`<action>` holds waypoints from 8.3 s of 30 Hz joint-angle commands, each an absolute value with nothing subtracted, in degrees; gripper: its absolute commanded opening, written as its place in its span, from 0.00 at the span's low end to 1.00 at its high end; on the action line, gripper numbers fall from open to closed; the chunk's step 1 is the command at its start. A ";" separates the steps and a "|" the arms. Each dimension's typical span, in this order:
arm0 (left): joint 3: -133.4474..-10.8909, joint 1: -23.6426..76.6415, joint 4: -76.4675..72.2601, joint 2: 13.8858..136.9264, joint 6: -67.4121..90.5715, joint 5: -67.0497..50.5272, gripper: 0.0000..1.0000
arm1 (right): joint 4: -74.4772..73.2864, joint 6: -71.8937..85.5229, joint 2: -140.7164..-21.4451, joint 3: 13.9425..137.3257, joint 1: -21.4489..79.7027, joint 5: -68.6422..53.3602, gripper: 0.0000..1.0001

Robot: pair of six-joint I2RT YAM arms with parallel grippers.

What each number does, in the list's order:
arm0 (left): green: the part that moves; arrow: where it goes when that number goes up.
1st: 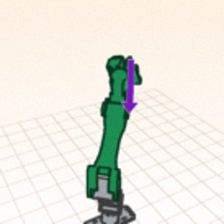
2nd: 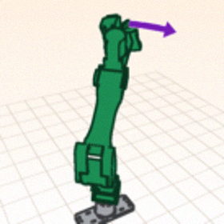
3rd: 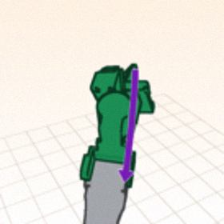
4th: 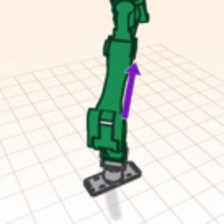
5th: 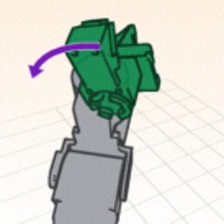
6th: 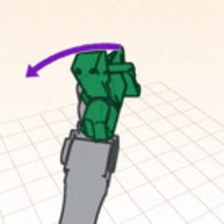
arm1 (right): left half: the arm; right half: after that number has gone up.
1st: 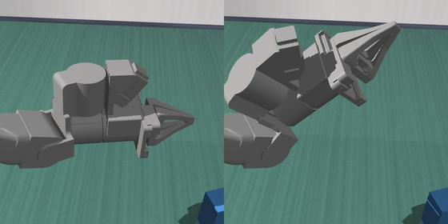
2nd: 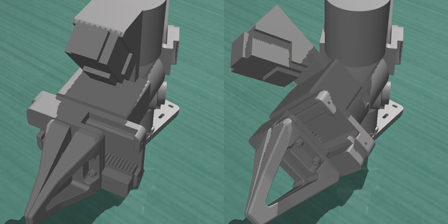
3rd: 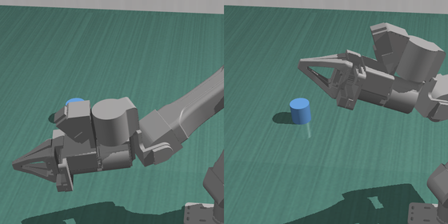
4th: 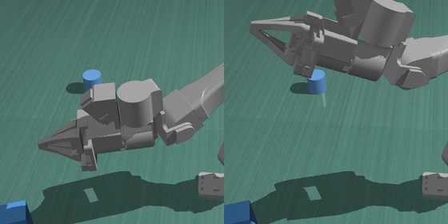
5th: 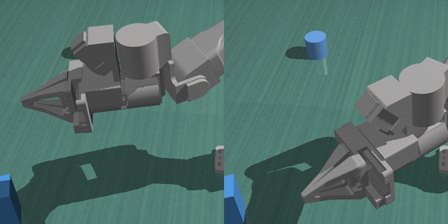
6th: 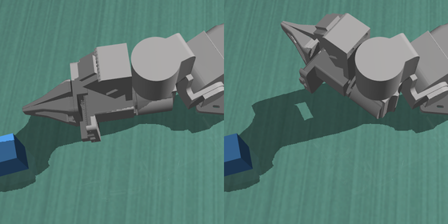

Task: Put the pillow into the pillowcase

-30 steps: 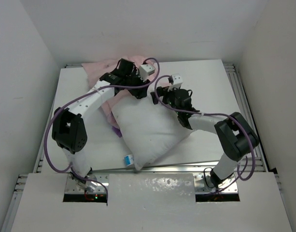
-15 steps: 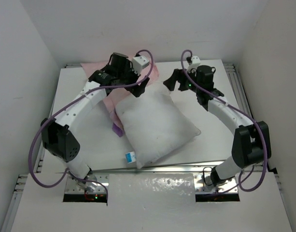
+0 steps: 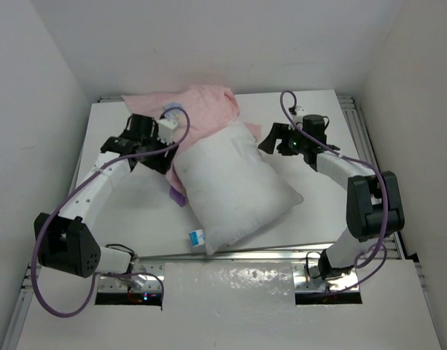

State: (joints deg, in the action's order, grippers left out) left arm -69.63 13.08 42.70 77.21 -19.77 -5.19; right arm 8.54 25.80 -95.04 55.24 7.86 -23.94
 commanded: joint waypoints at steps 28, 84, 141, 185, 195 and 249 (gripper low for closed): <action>-49.50 2.11 17.59 92.99 8.33 -33.03 0.59 | 13.53 -13.00 -85.51 49.92 58.44 21.00 0.99; -110.03 18.09 41.23 91.92 -13.81 -33.48 0.00 | 74.33 75.29 -110.03 67.60 41.57 -8.26 0.00; -68.30 11.95 20.93 94.83 -40.69 11.69 1.00 | -6.15 -18.27 -102.91 85.52 31.90 -13.19 0.88; -62.77 13.27 19.88 90.62 -41.22 17.14 0.76 | 8.61 10.02 -111.44 94.13 29.00 0.18 0.00; -52.74 13.27 -10.16 95.18 -39.48 17.76 0.84 | 10.81 10.90 -110.83 90.97 29.00 -1.23 0.00; -71.73 12.92 33.40 80.78 -25.84 -3.68 0.00 | 6.94 18.81 -109.32 76.52 46.67 22.15 0.99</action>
